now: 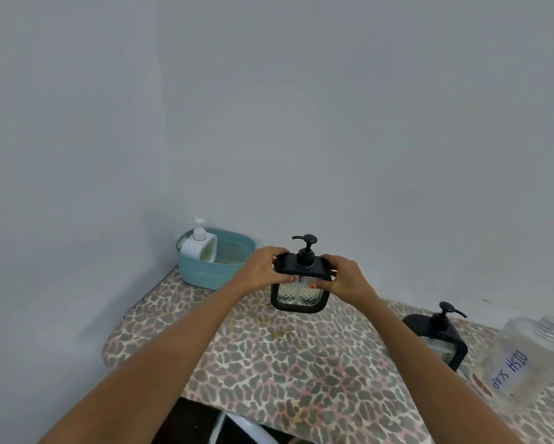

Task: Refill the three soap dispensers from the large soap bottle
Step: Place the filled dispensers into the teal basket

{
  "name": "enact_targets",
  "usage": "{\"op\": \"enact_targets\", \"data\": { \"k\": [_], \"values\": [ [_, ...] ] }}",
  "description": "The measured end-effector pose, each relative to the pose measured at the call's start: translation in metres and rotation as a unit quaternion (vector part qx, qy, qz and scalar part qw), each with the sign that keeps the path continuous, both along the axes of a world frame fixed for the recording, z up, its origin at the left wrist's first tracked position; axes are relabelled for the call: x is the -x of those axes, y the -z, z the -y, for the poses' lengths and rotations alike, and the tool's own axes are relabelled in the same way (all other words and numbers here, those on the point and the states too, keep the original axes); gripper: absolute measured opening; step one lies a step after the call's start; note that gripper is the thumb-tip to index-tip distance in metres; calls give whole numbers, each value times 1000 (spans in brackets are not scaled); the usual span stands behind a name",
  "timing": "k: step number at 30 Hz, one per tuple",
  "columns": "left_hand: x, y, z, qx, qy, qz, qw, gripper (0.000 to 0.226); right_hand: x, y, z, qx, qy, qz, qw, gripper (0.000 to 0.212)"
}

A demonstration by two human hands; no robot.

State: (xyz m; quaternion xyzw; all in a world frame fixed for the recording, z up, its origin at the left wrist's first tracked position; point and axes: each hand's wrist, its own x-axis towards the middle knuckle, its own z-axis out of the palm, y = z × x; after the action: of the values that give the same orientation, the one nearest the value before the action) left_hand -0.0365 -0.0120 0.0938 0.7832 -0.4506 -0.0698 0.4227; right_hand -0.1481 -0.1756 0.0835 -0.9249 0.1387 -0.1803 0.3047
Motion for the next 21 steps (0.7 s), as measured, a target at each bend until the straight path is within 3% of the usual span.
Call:
{"op": "enact_targets", "data": {
  "k": [21],
  "values": [
    [-127,-29,-52,31,-153,14,988,47,-180,-43,-24,-1,-146,-30,989,53]
  ]
}}
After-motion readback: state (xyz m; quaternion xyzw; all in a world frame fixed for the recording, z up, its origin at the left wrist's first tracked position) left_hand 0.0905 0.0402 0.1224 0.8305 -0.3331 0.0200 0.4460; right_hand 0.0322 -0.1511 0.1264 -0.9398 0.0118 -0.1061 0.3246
